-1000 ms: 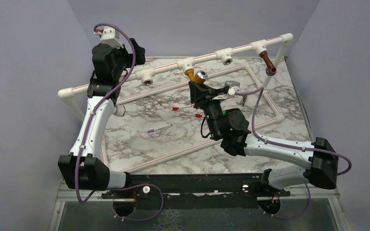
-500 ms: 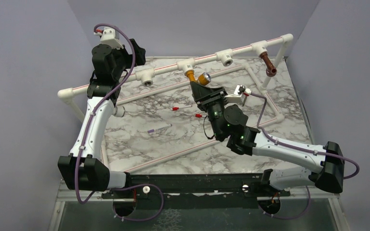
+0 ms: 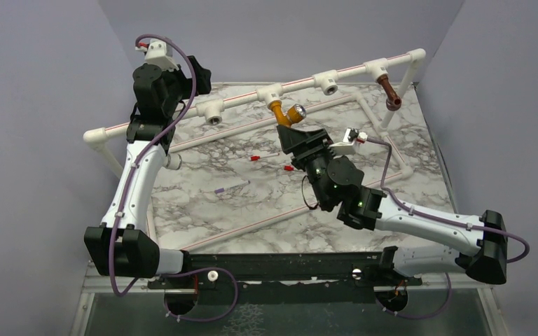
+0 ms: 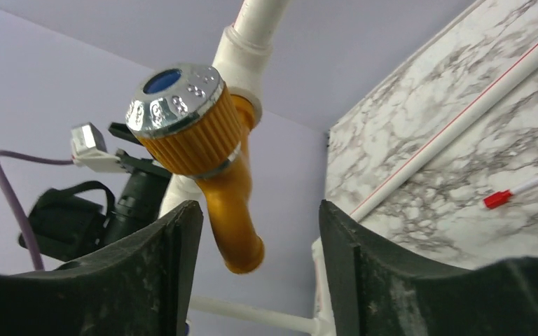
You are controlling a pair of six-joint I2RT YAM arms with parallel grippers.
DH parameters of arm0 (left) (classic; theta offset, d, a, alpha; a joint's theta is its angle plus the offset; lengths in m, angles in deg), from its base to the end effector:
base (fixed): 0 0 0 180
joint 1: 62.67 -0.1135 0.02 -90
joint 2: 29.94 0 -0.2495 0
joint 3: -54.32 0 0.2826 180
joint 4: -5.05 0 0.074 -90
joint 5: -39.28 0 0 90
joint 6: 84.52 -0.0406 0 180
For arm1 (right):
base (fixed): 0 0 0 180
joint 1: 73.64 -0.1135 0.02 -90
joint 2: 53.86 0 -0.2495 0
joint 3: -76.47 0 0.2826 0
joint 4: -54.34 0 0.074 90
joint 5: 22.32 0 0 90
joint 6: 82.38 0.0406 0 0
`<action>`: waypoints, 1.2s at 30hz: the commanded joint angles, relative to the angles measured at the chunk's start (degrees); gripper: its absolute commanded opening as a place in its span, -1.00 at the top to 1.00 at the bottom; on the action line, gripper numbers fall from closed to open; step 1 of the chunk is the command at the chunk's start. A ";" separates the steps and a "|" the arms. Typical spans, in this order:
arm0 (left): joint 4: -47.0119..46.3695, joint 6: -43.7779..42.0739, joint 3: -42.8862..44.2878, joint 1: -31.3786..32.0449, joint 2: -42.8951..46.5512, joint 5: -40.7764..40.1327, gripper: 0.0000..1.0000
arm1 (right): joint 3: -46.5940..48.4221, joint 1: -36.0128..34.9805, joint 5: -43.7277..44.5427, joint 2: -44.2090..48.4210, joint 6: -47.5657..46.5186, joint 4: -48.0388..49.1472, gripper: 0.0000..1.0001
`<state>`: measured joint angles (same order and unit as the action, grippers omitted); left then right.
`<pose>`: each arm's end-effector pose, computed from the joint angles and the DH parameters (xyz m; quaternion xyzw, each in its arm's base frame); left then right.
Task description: Install the water faucets
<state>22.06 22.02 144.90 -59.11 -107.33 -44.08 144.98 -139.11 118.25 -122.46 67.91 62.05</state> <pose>0.3538 -0.0267 0.4138 -0.0431 0.7289 -0.1607 0.6642 0.1574 0.2694 0.3586 0.2942 0.6094 0.4774 0.5605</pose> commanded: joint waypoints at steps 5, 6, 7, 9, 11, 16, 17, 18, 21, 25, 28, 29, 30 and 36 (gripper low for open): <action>8.08 0.08 -4.14 -2.23 -3.38 1.45 -0.98 | -1.61 -0.80 -2.25 8.68 -28.46 -0.35 -0.57; 8.08 0.08 -4.14 -2.23 -3.45 1.45 -0.98 | -1.57 -0.80 -3.13 9.67 -32.26 -0.63 -0.57; 8.08 0.09 -4.14 -2.23 -3.41 1.46 -0.98 | -1.81 -0.80 -4.24 10.63 -35.52 -0.71 -0.57; 8.08 0.08 -4.14 -2.23 -3.43 1.42 -0.98 | -2.15 -0.80 -6.81 12.09 -43.68 -1.24 -0.57; 8.08 0.08 -4.14 -2.23 -3.44 1.45 -0.98 | -1.75 -0.80 -9.73 12.95 -50.33 -2.39 -0.57; 8.08 0.16 -4.14 -2.23 -3.39 1.52 -0.98 | 2.79 -0.80 -16.93 13.01 -70.47 -8.88 -0.57; 8.08 0.16 -4.14 -2.23 -3.39 1.52 -0.98 | 3.68 -0.80 -18.53 13.11 -75.21 -9.89 -0.57; 8.08 0.16 -4.14 -2.23 -3.38 1.52 -0.98 | 4.49 -0.80 -20.25 13.26 -79.80 -11.14 -0.57; 8.08 0.16 -4.14 -2.23 -3.31 1.70 -0.98 | 6.13 -0.80 -25.03 14.14 -92.16 -14.58 -0.57; 8.08 0.16 -4.14 -2.23 -3.30 1.71 -0.98 | 6.16 -0.80 -31.12 15.38 -109.11 -19.10 -0.55; 8.08 0.22 -4.14 -2.23 -3.39 1.68 -0.98 | 4.69 -0.80 -33.21 16.09 -121.38 -19.85 -0.55; 8.08 0.24 -4.16 -2.23 -3.50 1.78 -0.98 | 4.40 -0.80 -33.55 16.08 -125.76 -21.42 -0.56; 8.08 0.25 -4.15 -2.23 -3.53 1.80 -0.98 | 4.09 -0.80 -33.55 15.93 -129.90 -21.80 -0.56; 8.08 0.17 -4.14 -2.23 -3.74 1.82 -0.98 | 4.42 -0.80 -30.19 12.60 -152.66 -22.07 -0.56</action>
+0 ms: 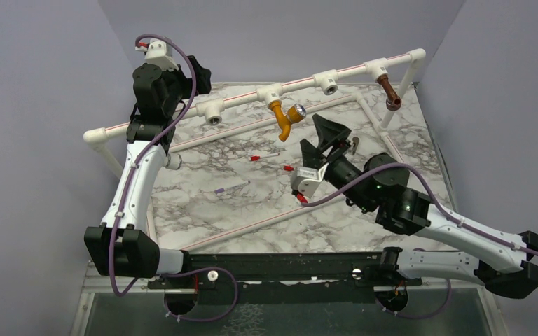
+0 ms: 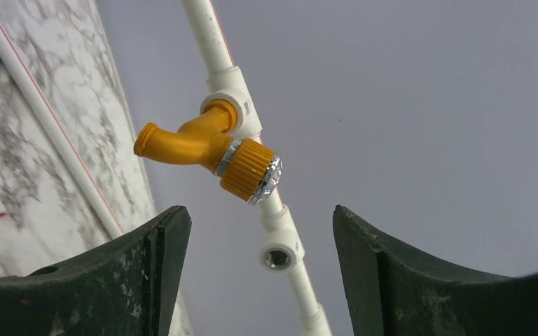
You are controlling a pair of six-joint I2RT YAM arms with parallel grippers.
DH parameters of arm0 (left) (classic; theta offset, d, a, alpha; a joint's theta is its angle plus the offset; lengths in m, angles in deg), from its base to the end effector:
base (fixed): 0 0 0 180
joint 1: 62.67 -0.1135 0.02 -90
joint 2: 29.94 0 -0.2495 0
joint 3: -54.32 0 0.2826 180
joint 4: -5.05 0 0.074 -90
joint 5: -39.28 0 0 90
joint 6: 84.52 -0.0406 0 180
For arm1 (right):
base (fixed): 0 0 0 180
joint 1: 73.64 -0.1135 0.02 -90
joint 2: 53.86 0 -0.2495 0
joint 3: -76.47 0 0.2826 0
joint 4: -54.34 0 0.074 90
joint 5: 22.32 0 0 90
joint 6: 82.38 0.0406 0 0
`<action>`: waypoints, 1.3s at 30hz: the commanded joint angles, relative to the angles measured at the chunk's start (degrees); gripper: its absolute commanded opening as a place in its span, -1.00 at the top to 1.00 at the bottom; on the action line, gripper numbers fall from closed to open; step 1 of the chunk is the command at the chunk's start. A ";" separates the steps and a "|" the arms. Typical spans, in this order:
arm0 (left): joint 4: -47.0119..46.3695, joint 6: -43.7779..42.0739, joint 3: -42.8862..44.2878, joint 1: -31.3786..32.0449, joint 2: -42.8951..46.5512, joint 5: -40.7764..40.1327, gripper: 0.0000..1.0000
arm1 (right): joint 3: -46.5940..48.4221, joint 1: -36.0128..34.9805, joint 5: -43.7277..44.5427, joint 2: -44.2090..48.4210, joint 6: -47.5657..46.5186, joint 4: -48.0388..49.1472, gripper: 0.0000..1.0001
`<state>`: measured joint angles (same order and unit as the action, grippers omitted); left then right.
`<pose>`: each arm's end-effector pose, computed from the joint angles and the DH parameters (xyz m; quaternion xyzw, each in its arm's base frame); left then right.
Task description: Install the water faucets
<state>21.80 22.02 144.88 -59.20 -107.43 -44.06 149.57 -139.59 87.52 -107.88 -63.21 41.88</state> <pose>0.3544 -0.0262 0.4136 -0.0434 0.7280 -0.1604 0.6651 0.1153 0.2244 0.4207 -0.5617 0.3609 -0.1458 0.7300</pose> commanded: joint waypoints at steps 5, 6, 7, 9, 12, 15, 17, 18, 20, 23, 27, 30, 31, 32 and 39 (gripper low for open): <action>8.34 0.16 -4.12 -2.15 -3.80 1.78 -0.98 | -0.32 -0.32 2.81 -5.66 -33.86 -0.26 -0.56; 8.34 0.16 -4.12 -2.15 -3.85 1.86 -0.98 | 0.05 -0.32 2.79 -6.53 -35.16 -0.32 -0.56; 8.34 0.16 -4.06 -2.15 -3.89 1.87 -0.98 | 0.41 -0.32 2.80 -7.41 -36.23 -0.42 -0.56; 8.34 0.16 -4.04 -2.18 -3.91 1.94 -0.98 | 1.19 -0.31 3.85 -9.38 -38.57 -1.15 -0.56; 8.34 0.16 -4.03 -2.19 -3.81 1.90 -0.98 | 1.97 -0.32 4.47 -11.50 -40.90 -1.48 -0.56; 8.34 0.16 -4.03 -2.23 -3.81 1.94 -0.98 | 2.65 -0.32 5.11 -12.99 -42.62 -1.39 -0.55; 8.34 0.23 -4.03 -2.20 -3.89 2.09 -0.98 | 3.08 -0.32 5.53 -13.87 -43.25 -1.44 -0.55; 8.34 0.25 -4.03 -2.22 -3.89 2.05 -0.98 | 3.32 -0.32 5.84 -14.30 -43.33 -1.46 -0.55; 8.34 0.25 -4.03 -2.23 -3.89 2.06 -0.98 | 3.54 -0.32 6.20 -15.18 -43.34 -1.38 -0.53; 8.34 0.18 -4.03 -2.23 -3.95 2.01 -0.98 | 3.19 -0.32 7.15 -15.96 -43.27 -0.32 -0.48; 8.40 0.08 -4.03 -2.19 -3.81 1.95 -0.98 | 2.91 -0.27 8.91 -17.50 -42.27 3.11 -0.29; 8.41 -0.01 -4.03 -2.23 -3.81 1.87 -0.98 | 2.82 -0.17 10.85 -18.53 -41.33 5.96 -0.08; 8.43 -0.01 -4.03 -2.19 -3.81 1.87 -0.98 | 2.80 -0.17 11.77 -18.90 -40.87 7.27 0.00; 8.43 0.03 -4.03 -2.17 -3.81 1.94 -0.98 | 2.79 -0.19 12.60 -19.26 -40.54 8.04 0.15; 8.52 0.05 -3.95 -2.23 -3.88 1.95 -0.98 | 0.33 -0.18 15.35 -18.68 -38.89 15.57 0.98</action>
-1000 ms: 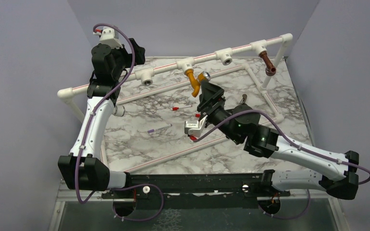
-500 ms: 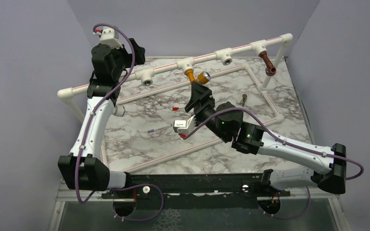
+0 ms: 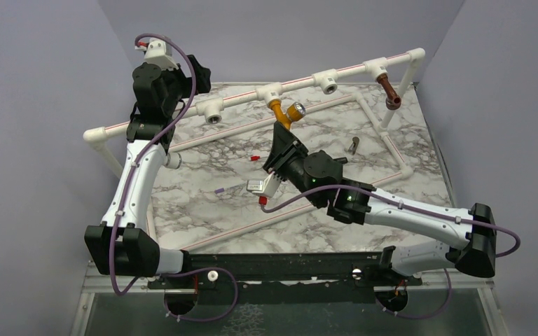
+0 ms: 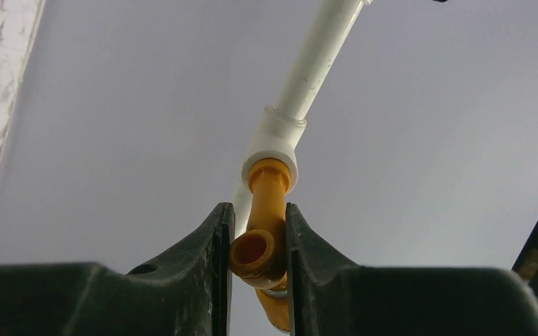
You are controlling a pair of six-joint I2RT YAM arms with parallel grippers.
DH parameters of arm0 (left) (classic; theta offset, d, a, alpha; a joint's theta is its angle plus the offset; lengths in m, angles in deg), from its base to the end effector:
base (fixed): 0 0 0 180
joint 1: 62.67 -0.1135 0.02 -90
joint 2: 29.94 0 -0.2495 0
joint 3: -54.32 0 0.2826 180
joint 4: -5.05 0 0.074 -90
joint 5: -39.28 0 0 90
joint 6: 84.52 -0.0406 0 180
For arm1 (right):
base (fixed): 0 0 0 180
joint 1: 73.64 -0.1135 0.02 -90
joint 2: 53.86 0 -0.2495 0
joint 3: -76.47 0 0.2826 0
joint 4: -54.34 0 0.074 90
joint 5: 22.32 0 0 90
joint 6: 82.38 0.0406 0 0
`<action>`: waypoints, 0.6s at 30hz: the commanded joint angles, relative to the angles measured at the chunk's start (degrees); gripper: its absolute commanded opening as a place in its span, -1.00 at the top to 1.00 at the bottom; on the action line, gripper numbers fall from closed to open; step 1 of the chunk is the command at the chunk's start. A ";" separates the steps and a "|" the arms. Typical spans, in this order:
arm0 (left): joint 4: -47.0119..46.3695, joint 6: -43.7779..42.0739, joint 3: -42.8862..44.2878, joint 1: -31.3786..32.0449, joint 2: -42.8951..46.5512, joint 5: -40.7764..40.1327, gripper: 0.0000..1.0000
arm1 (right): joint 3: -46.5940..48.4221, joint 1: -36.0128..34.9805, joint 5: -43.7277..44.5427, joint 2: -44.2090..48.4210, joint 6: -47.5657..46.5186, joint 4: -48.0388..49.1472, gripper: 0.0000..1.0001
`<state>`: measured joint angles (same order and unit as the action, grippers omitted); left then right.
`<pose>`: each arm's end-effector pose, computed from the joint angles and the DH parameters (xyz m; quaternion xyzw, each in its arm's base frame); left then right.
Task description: Install the water faucets
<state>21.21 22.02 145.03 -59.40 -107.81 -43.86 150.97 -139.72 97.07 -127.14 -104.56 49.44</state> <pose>0.3564 -0.0252 0.4136 -0.0431 0.7259 -0.1607 0.6674 0.1560 0.3026 0.3514 -0.7029 0.1842 -0.4293 0.5364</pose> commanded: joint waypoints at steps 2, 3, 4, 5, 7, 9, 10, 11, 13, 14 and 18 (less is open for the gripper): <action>9.12 0.07 -4.10 -2.02 -3.54 1.75 -0.98 | -1.66 -0.02 5.71 1.24 4.04 9.84 0.99; 9.11 0.08 -4.10 -2.03 -3.63 1.81 -0.98 | -1.61 -0.01 5.50 1.62 5.65 10.34 0.99; 9.11 0.08 -4.10 -2.04 -3.59 1.82 -0.98 | -1.30 -0.03 5.38 1.88 8.29 10.28 0.99; 9.11 0.08 -4.10 -2.04 -3.57 1.80 -0.98 | -0.80 -0.01 5.22 2.29 11.45 9.51 0.99; 9.11 0.08 -4.10 -2.04 -3.52 1.71 -0.98 | -0.31 -0.02 4.57 3.07 18.02 8.70 0.99; 9.11 0.08 -4.14 -2.10 -3.52 1.67 -0.98 | -1.47 -0.02 2.94 4.15 23.97 10.02 0.99; 9.11 0.08 -4.15 -2.12 -3.57 1.67 -0.98 | -2.07 -0.01 2.01 4.79 27.02 11.19 0.99; 9.11 0.08 -4.11 -2.08 -3.53 1.67 -0.98 | -2.45 -0.01 1.29 5.27 30.07 11.89 0.99; 9.11 0.08 -4.19 -2.12 -3.52 1.67 -0.98 | -2.79 -0.01 0.91 5.68 35.37 12.51 0.99; 9.11 0.08 -4.19 -2.12 -3.57 1.67 -0.98 | -3.13 -0.01 0.93 5.64 37.22 12.70 0.99; 9.11 0.08 -4.19 -2.13 -3.48 1.74 -0.98 | -5.43 -0.01 1.59 4.55 38.61 14.70 0.99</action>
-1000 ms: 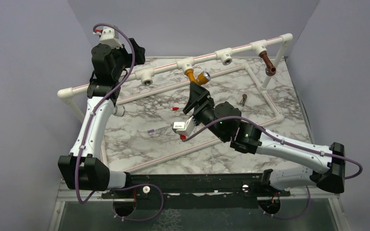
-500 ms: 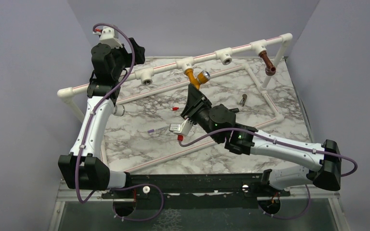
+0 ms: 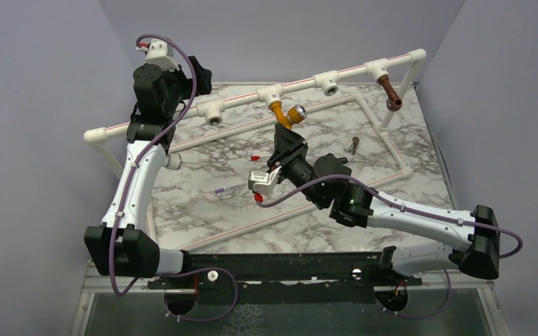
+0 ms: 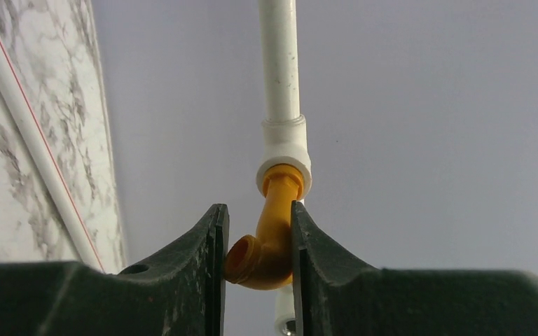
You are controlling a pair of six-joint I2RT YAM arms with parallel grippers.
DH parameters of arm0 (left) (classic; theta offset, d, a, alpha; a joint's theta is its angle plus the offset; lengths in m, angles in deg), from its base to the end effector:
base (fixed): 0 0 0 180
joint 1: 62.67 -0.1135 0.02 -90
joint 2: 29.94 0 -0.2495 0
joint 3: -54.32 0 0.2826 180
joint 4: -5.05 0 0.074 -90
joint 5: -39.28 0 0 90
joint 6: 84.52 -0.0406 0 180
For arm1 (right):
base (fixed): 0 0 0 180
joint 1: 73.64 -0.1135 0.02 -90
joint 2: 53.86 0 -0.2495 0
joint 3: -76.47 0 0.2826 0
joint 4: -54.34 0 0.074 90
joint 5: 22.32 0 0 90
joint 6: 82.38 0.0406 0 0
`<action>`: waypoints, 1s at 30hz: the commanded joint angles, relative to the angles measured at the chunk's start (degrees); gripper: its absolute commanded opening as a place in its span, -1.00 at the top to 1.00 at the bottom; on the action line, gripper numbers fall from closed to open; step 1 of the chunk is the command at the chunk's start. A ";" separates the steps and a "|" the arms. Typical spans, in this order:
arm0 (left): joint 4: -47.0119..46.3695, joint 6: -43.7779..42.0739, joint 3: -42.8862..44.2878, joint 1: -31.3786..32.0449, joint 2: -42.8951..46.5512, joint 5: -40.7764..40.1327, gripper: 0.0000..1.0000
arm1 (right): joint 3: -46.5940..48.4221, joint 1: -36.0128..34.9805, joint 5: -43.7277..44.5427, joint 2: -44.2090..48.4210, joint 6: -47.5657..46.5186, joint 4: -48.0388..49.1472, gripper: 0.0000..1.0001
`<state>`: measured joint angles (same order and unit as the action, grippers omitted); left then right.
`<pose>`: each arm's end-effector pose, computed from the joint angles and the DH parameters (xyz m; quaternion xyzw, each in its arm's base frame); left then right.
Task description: Install the water faucets
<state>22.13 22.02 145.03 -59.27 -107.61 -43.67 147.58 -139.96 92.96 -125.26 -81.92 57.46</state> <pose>0.3551 -0.0261 0.4130 -0.0419 0.7302 -0.1621 0.6624 0.1499 0.2985 0.3540 -0.6247 0.2957 -0.2900 0.6620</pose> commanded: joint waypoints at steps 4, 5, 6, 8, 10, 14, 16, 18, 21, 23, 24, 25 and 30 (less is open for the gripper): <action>8.19 0.08 -4.17 -2.26 -3.74 1.54 -0.98 | -2.26 0.23 4.12 2.11 16.90 5.93 0.99; 8.19 0.08 -4.19 -2.26 -3.72 1.55 -0.98 | -1.74 0.23 3.68 1.91 17.32 4.41 0.94; 8.19 0.08 -4.11 -2.26 -3.76 1.52 -0.98 | -1.17 0.23 3.35 1.76 17.70 2.79 0.75; 8.19 0.08 -4.12 -2.26 -3.76 1.48 -0.98 | -0.61 0.22 2.28 1.97 18.62 0.19 0.26; 8.19 0.08 -4.10 -2.34 -3.82 1.48 -0.98 | -0.41 0.23 0.82 2.91 20.58 -1.43 -0.09; 8.19 0.08 -4.13 -2.42 -3.97 1.49 -0.98 | 0.75 0.14 -5.20 6.25 27.77 -6.60 -0.40; 8.19 0.08 -4.10 -2.43 -3.98 1.53 -0.98 | 1.36 0.14 -8.64 8.40 32.29 -8.37 -0.46; 8.19 0.08 -4.11 -2.51 -4.07 1.48 -0.98 | 1.86 0.14 -11.95 10.62 36.63 -9.58 -0.49; 8.19 0.08 -4.14 -2.52 -4.07 1.48 -0.98 | 2.71 0.14 -16.18 14.26 43.96 -11.15 -0.49; 8.19 0.16 -4.10 -2.60 -4.18 1.48 -0.98 | 2.93 0.14 -17.21 16.48 48.44 -11.57 -0.49; 8.19 0.16 -4.10 -2.61 -4.22 1.52 -0.98 | 2.86 0.14 -16.75 17.36 50.98 -11.40 -0.49; 8.19 0.16 -4.10 -2.61 -4.16 1.51 -0.98 | 2.74 0.14 -16.27 18.23 53.16 -11.15 -0.49; 8.19 0.18 -4.10 -2.61 -4.11 1.62 -0.98 | 0.42 0.14 -7.95 21.32 64.32 -6.84 -0.46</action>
<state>21.71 22.04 145.10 -59.35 -107.85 -43.64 148.68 -139.90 80.15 -105.39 -30.75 48.22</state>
